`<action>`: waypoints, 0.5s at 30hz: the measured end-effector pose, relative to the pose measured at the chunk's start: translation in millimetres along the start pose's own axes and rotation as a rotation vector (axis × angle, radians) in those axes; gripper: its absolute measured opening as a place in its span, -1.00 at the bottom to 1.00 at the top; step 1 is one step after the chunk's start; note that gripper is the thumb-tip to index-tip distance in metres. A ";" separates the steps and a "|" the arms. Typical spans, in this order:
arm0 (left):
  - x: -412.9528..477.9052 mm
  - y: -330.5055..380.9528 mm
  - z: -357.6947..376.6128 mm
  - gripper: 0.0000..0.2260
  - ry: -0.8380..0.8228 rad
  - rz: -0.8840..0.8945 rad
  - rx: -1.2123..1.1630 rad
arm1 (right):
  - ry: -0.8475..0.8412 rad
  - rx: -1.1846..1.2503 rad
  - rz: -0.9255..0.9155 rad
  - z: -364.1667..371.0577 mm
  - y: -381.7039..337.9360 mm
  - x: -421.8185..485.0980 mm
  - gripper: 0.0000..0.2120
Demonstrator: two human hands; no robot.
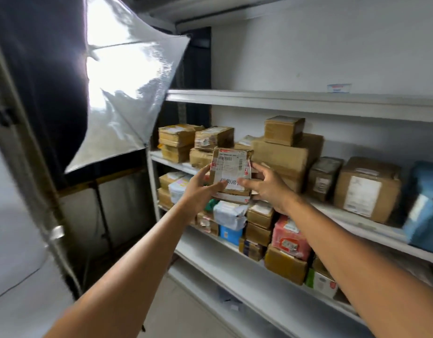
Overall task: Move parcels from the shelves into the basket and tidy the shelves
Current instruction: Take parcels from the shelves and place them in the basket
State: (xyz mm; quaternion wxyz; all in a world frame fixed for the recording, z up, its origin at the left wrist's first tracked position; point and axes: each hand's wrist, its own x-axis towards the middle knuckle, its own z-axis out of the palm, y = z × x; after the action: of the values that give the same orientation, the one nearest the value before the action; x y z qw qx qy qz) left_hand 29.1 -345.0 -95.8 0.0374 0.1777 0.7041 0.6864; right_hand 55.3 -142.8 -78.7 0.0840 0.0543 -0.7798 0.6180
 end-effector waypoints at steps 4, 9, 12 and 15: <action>-14.3 -5.6 -58.7 -0.33 0.151 -0.006 0.091 | -0.120 0.027 -0.069 63.3 4.5 32.6 -0.51; -31.1 -18.6 -119.8 -0.29 0.349 -0.065 0.168 | -0.317 0.120 -0.146 142.1 15.2 66.9 -0.55; -46.9 -25.9 -144.3 -0.25 0.522 -0.106 0.244 | -0.478 0.188 -0.139 181.3 17.6 86.2 -0.51; -68.3 -30.2 -159.4 -0.32 0.703 -0.152 0.301 | -0.666 0.194 -0.117 216.0 20.0 97.2 -0.41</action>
State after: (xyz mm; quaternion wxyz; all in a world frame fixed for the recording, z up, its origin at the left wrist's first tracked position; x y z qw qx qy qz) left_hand 39.6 -517.3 -129.7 -0.1817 -0.1174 0.7781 0.5897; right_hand -57.5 -346.5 -126.5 -0.1451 0.3051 -0.6977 0.6318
